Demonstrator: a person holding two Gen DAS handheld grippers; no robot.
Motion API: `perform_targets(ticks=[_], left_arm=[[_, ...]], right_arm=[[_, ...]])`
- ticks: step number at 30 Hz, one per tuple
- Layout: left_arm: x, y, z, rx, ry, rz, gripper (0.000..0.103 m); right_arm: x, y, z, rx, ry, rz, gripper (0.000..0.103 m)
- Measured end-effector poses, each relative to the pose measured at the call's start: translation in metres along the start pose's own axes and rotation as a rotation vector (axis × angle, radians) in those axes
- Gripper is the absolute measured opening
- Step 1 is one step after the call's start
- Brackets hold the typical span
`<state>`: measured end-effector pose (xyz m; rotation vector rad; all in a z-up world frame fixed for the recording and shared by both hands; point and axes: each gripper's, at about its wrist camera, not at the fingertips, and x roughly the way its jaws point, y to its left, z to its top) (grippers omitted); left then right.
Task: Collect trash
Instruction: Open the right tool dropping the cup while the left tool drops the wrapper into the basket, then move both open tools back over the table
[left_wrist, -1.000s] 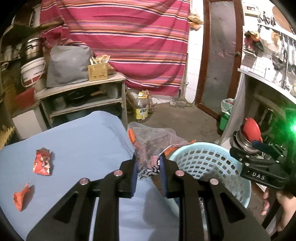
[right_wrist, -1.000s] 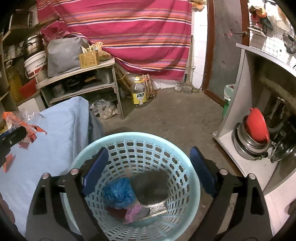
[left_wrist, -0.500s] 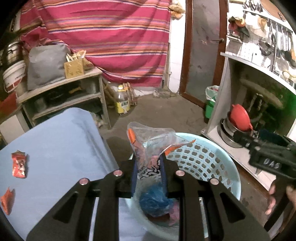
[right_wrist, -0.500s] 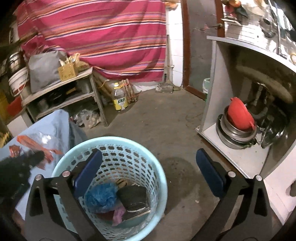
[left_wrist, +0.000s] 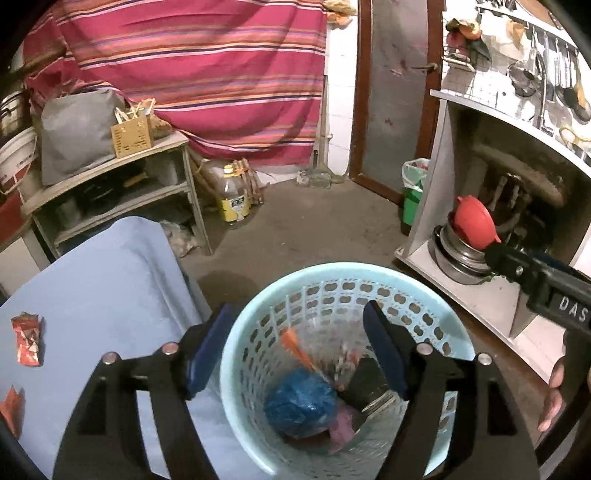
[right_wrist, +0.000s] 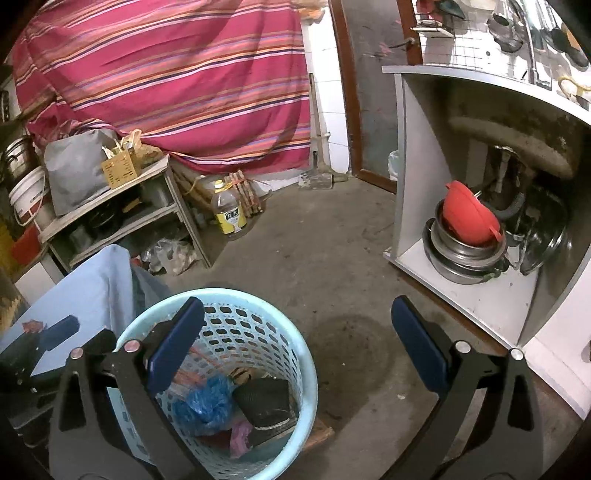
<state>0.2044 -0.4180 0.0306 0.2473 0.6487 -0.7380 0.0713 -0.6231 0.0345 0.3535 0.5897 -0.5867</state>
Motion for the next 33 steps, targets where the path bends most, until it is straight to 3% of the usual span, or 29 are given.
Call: perform_targets(ticks=[4,8,17,26,33], left_arm=[[-0.011,0.018,-0.005,-0.040,-0.009,0.004,0.082],[-0.029,0.045,-0.014,-0.077,-0.021,0.060,0.091],[-0.086,0.156,-0.061,-0.151,-0.029,0.279,0.098],[-0.125,0.292,-0.128,-0.297,0.022,0.513,0.098],[-0.133,0.345,-0.163,-0.387,0.071,0.489,0.098]], right_arm=[[0.000,0.008,0.001,-0.004,0.002,0.007,0.099],[-0.001,0.028,-0.001,-0.049,-0.005,0.011,0.099],[0.008,0.092,-0.012,-0.085,0.018,0.033,0.099],[0.013,0.194,-0.036,-0.227,0.045,0.121,0.099],[0.021,0.264,-0.063,-0.355,0.070,0.143,0.099]])
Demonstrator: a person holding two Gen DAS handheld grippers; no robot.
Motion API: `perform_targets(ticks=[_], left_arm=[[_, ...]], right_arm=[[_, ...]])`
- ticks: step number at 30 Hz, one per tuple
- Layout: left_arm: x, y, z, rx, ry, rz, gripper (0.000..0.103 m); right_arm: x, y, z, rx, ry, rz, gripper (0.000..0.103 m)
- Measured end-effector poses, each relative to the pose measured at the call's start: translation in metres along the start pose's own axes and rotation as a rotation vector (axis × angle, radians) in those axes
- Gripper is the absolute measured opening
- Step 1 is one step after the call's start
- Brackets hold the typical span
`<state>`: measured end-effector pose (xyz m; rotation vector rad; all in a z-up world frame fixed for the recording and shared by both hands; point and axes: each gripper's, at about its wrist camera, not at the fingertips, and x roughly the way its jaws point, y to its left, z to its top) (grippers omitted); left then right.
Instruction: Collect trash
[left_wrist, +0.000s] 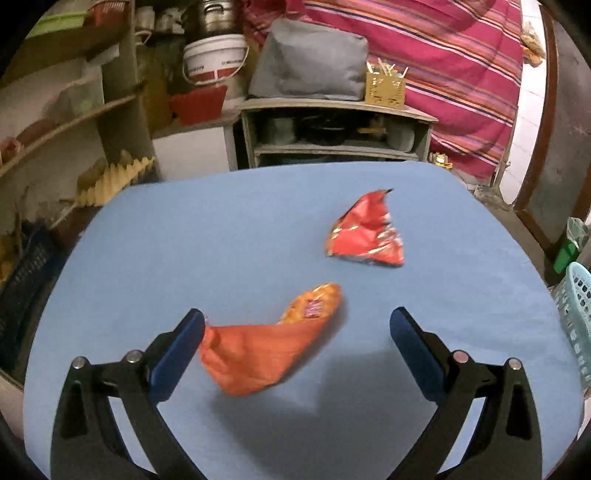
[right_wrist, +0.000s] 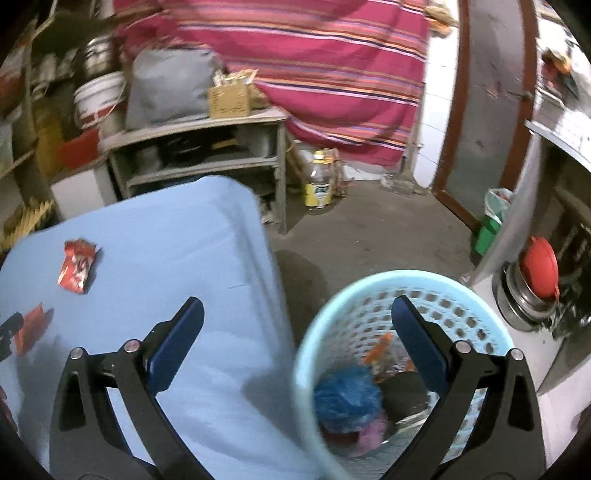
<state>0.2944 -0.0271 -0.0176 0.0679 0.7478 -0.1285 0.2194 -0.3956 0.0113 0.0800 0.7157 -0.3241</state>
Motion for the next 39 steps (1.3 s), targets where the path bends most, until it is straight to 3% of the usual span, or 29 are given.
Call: perform_targets(ticks=[5,8,10,14,16,19,27,32,38,39], left_arm=[[0.005,0.005,-0.007,0.039,0.009,-0.013,0.096],[0.008,0.011,-0.009,0.025,0.019,-0.060,0.079],[0.017,0.017,-0.010,0.004,0.051,-0.096,0.054],[0.029,0.026,-0.013,-0.007,0.080,-0.118,0.037],[0.031,0.031,-0.013,-0.013,0.077,-0.130,0.023],[0.027,0.039,-0.010,-0.013,0.064,-0.132,0.013],[0.009,0.071,0.006,-0.033,-0.022,-0.059,0.011],[0.009,0.088,0.012,-0.049,-0.036,-0.018,0.011],[0.010,0.090,0.020,-0.037,-0.042,-0.018,0.011],[0.010,0.092,0.020,-0.040,-0.043,-0.018,0.011]], right_arm=[[0.014,0.039,0.000,-0.051,0.027,0.029,0.099],[0.023,0.064,0.000,-0.075,0.043,0.046,0.099],[0.027,0.077,0.000,-0.083,0.051,0.059,0.099],[0.035,0.109,-0.006,-0.122,0.068,0.087,0.099],[0.038,0.127,-0.008,-0.154,0.068,0.095,0.099],[0.041,0.149,-0.008,-0.179,0.063,0.117,0.099],[0.046,0.216,0.003,-0.204,0.022,0.198,0.099],[0.067,0.267,0.015,-0.255,0.050,0.244,0.099],[0.106,0.309,0.034,-0.320,0.101,0.184,0.098],[0.113,0.311,0.035,-0.315,0.121,0.176,0.092]])
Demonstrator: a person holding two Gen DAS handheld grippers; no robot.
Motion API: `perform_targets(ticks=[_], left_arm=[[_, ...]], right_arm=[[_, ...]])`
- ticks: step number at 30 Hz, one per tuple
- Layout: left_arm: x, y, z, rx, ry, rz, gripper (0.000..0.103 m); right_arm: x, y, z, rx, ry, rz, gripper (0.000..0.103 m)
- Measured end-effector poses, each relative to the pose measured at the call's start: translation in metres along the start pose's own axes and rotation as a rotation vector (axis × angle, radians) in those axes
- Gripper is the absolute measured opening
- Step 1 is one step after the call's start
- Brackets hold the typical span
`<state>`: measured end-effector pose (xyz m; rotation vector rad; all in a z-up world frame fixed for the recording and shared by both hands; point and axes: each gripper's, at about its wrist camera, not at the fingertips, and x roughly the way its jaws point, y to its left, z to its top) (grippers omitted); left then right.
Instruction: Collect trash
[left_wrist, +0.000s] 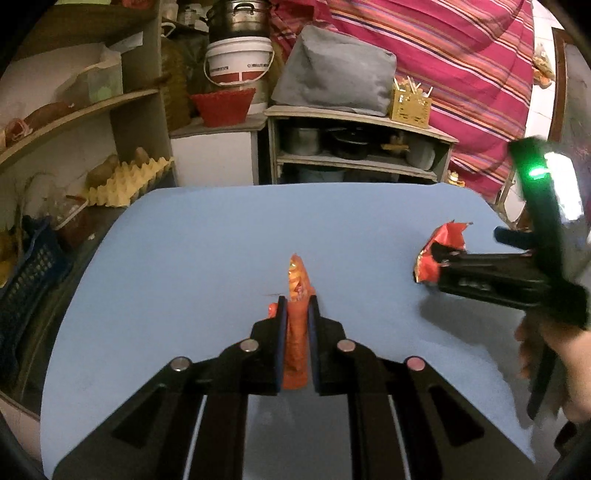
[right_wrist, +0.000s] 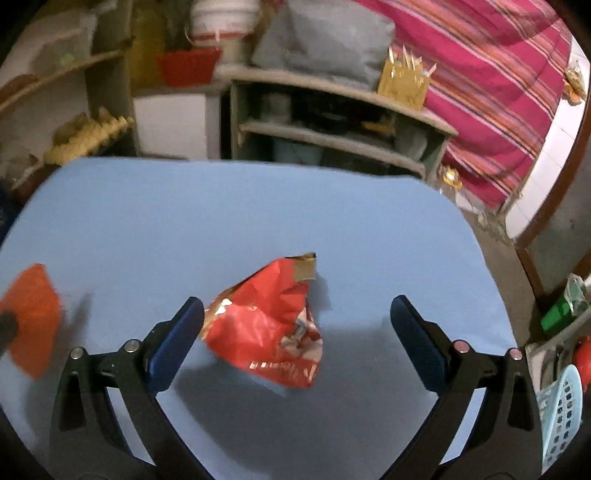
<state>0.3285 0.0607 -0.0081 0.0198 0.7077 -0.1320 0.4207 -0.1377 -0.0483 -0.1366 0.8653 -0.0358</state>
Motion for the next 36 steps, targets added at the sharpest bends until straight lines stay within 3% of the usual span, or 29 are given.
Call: perform_targets(ticks=[4,9,14,22,29,36], left_arm=[[0.002,0.010,0.003,-0.026,0.000,-0.002,0.011],[0.004,0.014,0.008,-0.046,0.000,-0.004,0.011],[0.003,0.012,0.008,-0.050,0.002,-0.003,0.011],[-0.013,-0.004,0.005,-0.038,-0.010,-0.023,0.011],[-0.041,-0.030,0.006,-0.022,-0.050,-0.041,0.011],[-0.072,-0.066,0.006,-0.030,-0.087,-0.070,0.011]], right_arm=[[0.018,-0.004,-0.001,0.045,0.045,0.046,0.055],[0.018,-0.004,-0.008,0.038,0.039,0.091,0.028],[-0.004,-0.017,-0.013,0.054,-0.008,0.106,0.027],[-0.077,-0.066,-0.049,0.071,-0.108,0.087,0.027],[-0.153,-0.149,-0.097,0.126,-0.189,0.005,0.027],[-0.197,-0.240,-0.133,0.203,-0.232,-0.094,0.027]])
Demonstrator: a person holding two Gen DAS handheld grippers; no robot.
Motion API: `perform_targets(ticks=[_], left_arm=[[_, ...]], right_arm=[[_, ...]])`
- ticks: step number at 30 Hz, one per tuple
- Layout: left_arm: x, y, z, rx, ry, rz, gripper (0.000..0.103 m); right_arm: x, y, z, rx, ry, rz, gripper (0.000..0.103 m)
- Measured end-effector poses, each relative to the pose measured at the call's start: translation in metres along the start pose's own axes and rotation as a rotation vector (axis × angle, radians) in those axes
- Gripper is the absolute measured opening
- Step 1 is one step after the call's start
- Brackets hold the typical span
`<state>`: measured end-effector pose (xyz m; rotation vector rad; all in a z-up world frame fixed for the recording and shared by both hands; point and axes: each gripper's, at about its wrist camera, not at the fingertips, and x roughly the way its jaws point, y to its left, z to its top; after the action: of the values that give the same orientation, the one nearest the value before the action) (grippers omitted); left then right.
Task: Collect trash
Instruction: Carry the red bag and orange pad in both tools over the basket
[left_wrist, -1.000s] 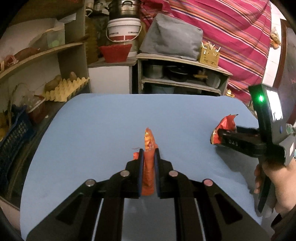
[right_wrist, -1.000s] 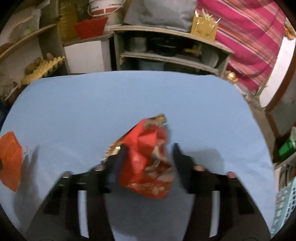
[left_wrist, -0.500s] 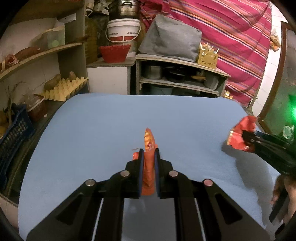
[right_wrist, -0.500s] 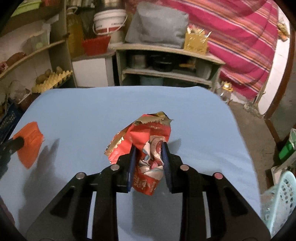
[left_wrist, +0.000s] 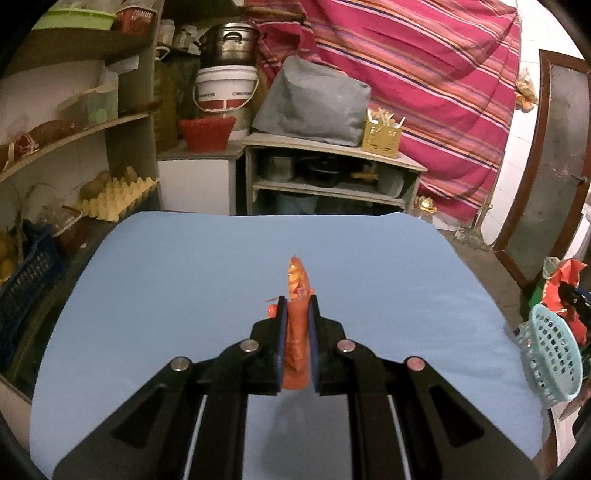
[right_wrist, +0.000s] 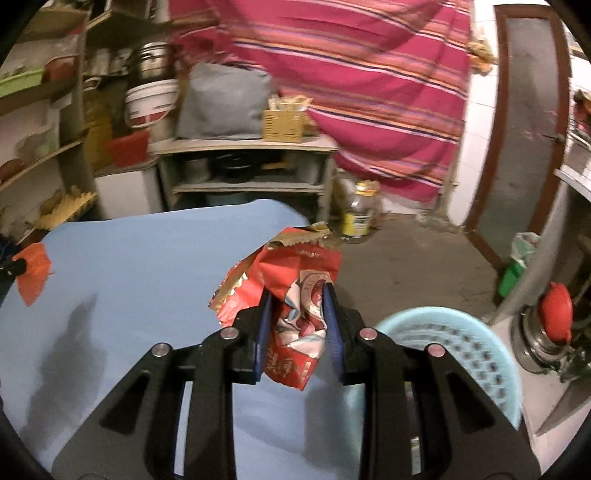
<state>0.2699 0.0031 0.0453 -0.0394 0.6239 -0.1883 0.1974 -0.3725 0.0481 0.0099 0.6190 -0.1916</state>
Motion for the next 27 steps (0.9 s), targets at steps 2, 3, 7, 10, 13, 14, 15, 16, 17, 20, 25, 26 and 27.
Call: perform_targets(ticks=[2,3,7,10,13,14,15,16,17,20,25,26,27], left_arm=[[-0.003,-0.019,0.001,0.025,0.003,-0.002,0.011],[-0.004,-0.030,0.001,0.044,0.002,-0.004,0.011],[-0.006,-0.072,-0.001,0.082,0.008,-0.045,0.011],[-0.003,-0.101,-0.001,0.112,0.012,-0.064,0.011],[-0.001,-0.132,0.002,0.124,0.015,-0.107,0.011],[0.000,-0.148,0.004,0.133,0.011,-0.125,0.011],[0.000,-0.157,0.005,0.139,0.008,-0.133,0.011],[0.000,-0.173,0.007,0.149,0.005,-0.153,0.011],[0.000,-0.183,0.008,0.157,0.005,-0.168,0.011],[0.000,-0.228,0.012,0.197,-0.001,-0.223,0.011],[0.001,-0.294,0.014,0.251,-0.004,-0.315,0.011],[0.002,-0.304,0.015,0.256,0.002,-0.334,0.011],[0.003,-0.317,0.014,0.263,0.010,-0.359,0.011]], right_arm=[[-0.006,-0.030,-0.006,0.021,0.002,-0.035,0.027],[-0.007,-0.041,-0.008,0.028,0.002,-0.049,0.027],[-0.015,-0.090,-0.020,0.050,0.006,-0.122,0.027],[-0.020,-0.121,-0.027,0.088,0.009,-0.138,0.027],[-0.021,-0.145,-0.033,0.120,0.014,-0.150,0.027],[-0.022,-0.149,-0.035,0.129,0.016,-0.147,0.027],[-0.023,-0.155,-0.037,0.137,0.016,-0.142,0.027],[-0.025,-0.159,-0.037,0.141,0.014,-0.142,0.027],[-0.027,-0.166,-0.038,0.152,0.010,-0.137,0.027],[-0.028,-0.179,-0.040,0.175,0.009,-0.122,0.027],[-0.025,-0.192,-0.046,0.194,0.032,-0.108,0.027],[-0.024,-0.195,-0.048,0.195,0.037,-0.109,0.027],[-0.025,-0.195,-0.049,0.197,0.039,-0.111,0.027]])
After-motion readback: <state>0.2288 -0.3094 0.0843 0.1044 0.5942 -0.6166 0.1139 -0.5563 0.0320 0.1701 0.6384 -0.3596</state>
